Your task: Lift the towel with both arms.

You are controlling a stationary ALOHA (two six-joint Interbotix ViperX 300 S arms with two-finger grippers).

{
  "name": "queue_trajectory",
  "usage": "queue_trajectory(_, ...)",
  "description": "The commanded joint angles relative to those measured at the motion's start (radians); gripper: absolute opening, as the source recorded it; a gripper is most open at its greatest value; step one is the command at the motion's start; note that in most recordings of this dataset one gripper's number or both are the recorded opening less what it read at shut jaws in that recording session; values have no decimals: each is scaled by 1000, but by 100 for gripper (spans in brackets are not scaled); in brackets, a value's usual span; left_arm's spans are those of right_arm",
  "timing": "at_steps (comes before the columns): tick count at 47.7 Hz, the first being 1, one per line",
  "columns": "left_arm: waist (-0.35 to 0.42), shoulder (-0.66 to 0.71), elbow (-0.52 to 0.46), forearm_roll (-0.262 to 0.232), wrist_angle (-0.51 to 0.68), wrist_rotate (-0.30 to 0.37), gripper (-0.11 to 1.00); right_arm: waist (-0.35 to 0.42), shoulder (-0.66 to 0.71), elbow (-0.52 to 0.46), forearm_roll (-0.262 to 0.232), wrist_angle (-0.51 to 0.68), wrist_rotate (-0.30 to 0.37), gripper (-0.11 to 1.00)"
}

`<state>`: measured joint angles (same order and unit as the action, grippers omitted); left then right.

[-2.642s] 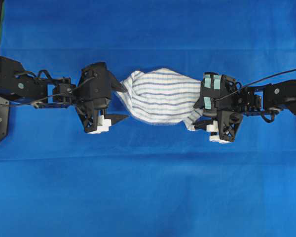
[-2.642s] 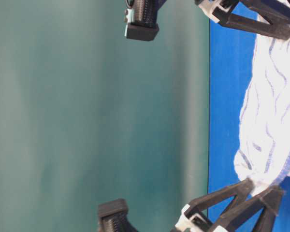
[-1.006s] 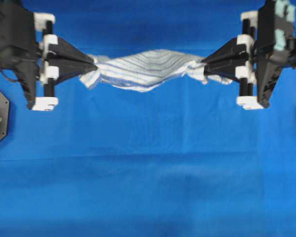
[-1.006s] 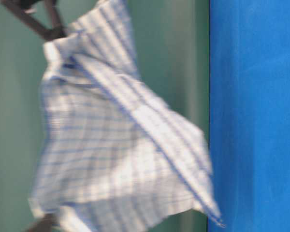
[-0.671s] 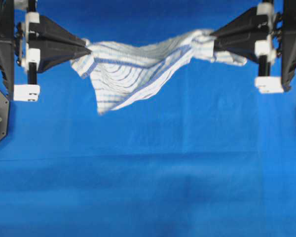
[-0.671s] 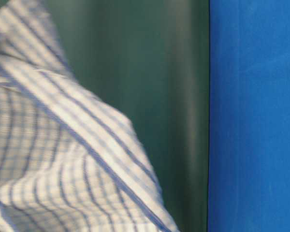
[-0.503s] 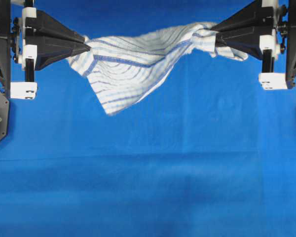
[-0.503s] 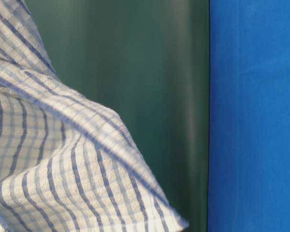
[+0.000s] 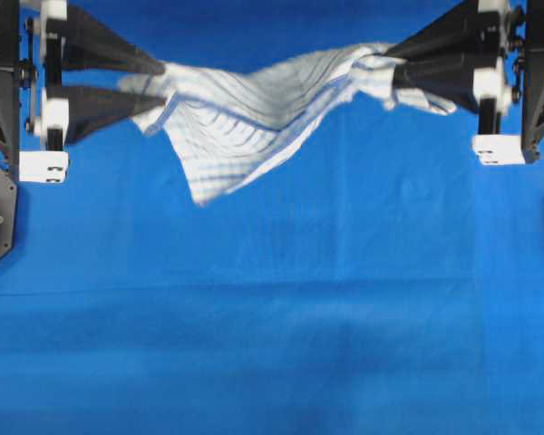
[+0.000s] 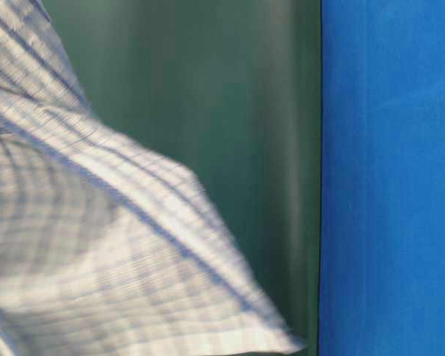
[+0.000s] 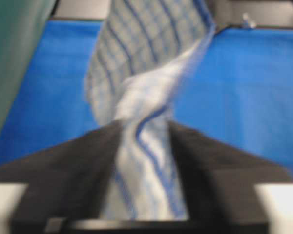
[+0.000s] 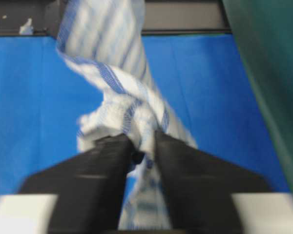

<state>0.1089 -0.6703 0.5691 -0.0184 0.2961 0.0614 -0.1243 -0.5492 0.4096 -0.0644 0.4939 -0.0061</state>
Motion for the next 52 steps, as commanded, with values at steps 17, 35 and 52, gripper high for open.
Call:
queue_trajectory(17,-23,3,23,-2,-23,-2,91,-2,-2,38,-3,-8,15,64)
queue_trajectory(35,-57,198,195,-2,-222,-3,91,5,121,264,5,-183,106,64)
queue_trajectory(52,-97,454,267,-2,-314,-3,91,9,321,373,6,-360,169,64)
